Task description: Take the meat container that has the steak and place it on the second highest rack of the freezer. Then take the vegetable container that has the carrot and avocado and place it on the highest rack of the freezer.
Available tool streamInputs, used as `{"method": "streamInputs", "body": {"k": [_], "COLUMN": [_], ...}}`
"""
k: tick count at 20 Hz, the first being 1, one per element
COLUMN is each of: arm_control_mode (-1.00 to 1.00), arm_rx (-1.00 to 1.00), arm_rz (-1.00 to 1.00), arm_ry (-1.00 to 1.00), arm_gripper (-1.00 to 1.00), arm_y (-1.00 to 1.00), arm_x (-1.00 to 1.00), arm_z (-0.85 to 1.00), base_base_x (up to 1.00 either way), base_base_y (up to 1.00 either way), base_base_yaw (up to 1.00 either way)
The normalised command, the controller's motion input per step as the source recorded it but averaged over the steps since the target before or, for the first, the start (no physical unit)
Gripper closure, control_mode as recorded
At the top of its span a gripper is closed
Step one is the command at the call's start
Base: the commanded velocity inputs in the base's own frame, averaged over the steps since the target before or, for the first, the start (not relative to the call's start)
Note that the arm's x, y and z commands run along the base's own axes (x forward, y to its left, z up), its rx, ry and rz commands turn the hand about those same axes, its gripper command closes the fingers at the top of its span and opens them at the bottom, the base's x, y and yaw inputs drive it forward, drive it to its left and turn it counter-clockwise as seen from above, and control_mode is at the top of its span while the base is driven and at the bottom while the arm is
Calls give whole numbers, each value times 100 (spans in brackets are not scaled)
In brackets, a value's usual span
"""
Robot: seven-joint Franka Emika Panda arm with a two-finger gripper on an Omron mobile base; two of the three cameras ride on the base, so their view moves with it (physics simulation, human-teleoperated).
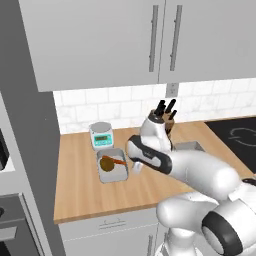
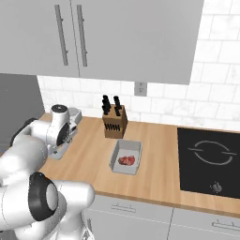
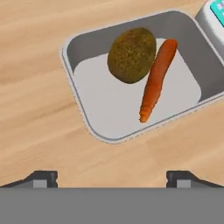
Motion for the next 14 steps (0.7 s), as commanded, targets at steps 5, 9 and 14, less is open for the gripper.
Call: {"method": "streamInputs", "body": {"k": [5, 9, 14], "arm_control_mode": [-100, -100, -100], "arm_rx": [-37, -32, -5], "arm_rz": [16, 1, 0], "arm_ry": [3, 28, 21], "arm_gripper": [-100, -100, -100], "arm_y": [100, 88, 9], "arm_x": [24, 0, 9], "arm_z": [-2, -4, -34], "base_base_x": [0, 0, 0], "base_base_y": [0, 0, 0], "base_base_yaw": [0, 0, 0]}}
